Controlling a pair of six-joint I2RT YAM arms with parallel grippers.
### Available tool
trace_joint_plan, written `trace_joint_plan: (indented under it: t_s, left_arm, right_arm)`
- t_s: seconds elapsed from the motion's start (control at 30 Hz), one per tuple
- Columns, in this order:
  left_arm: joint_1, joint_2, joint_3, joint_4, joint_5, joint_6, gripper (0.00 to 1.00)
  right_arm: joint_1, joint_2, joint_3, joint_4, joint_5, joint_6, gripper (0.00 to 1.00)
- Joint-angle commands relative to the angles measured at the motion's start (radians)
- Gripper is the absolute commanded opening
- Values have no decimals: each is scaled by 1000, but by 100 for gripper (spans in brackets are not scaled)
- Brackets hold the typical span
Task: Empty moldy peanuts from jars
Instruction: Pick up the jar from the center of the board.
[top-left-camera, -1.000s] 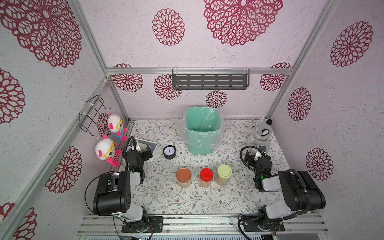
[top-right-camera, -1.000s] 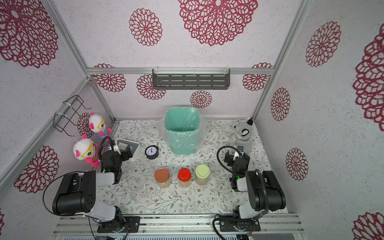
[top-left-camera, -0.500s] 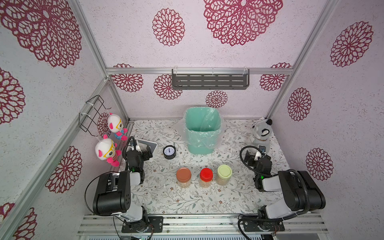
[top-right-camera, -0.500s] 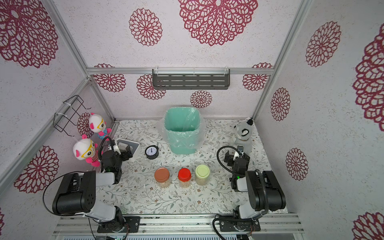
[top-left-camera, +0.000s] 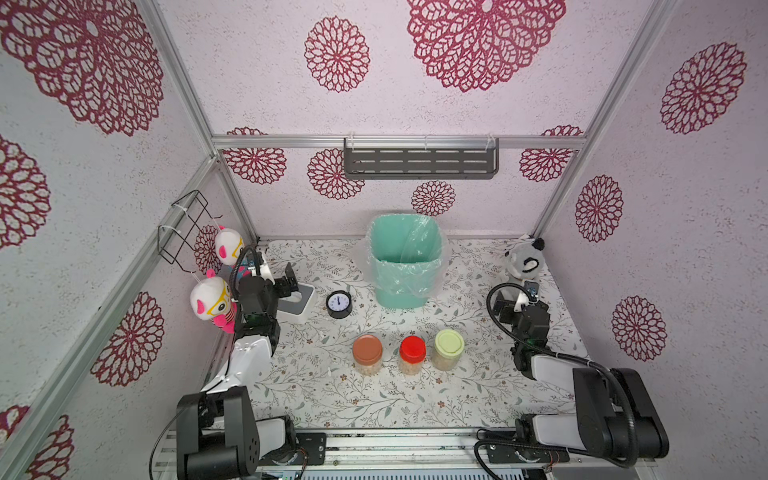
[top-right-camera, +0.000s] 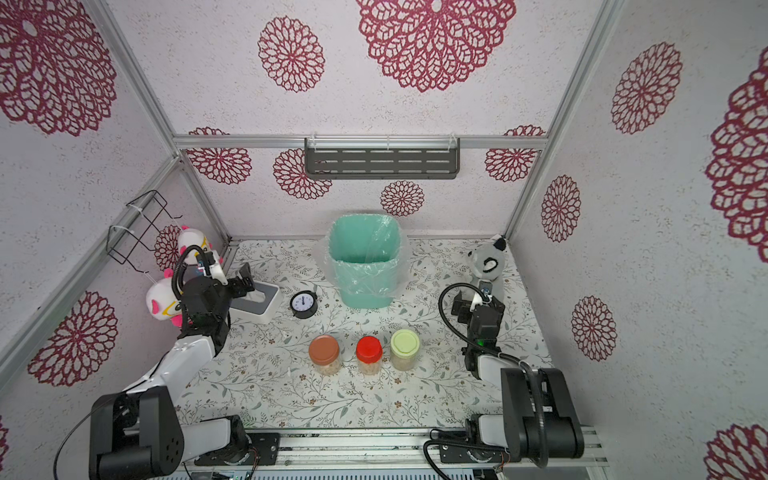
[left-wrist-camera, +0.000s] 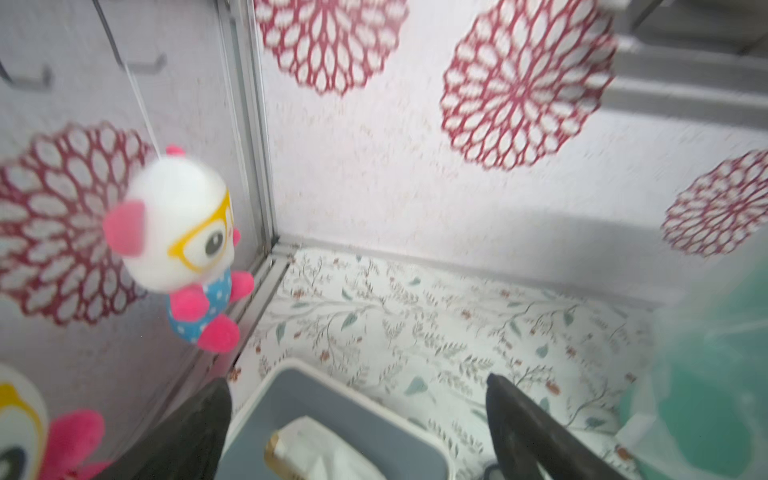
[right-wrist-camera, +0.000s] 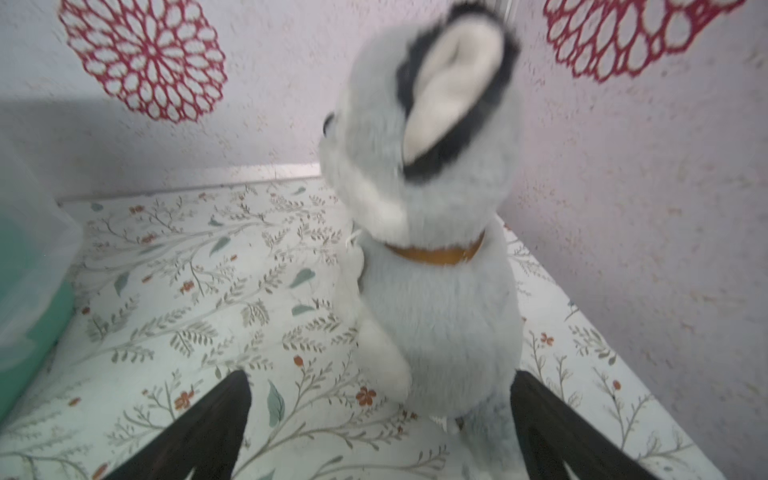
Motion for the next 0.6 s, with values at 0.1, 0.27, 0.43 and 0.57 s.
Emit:
trace_joint_plan:
  t_s: [0.1,0.27,0.43,0.57]
  left_arm:
    - [-2,-98,142,-406,102,39,97]
    - [-3,-151,151,-482,102,16,97]
    - [-4,-136,149,-515,100,11,97]
    - [-3,-96,157,-534,111,8,97]
  right_arm:
    - [0,-255,134,-386,-101,64,99]
    - [21,-433,243,-633,-249,59,99]
    - [81,-484,382,-858,-422,2,99]
    - [184,-458,495,-1006,-526,-54,99]
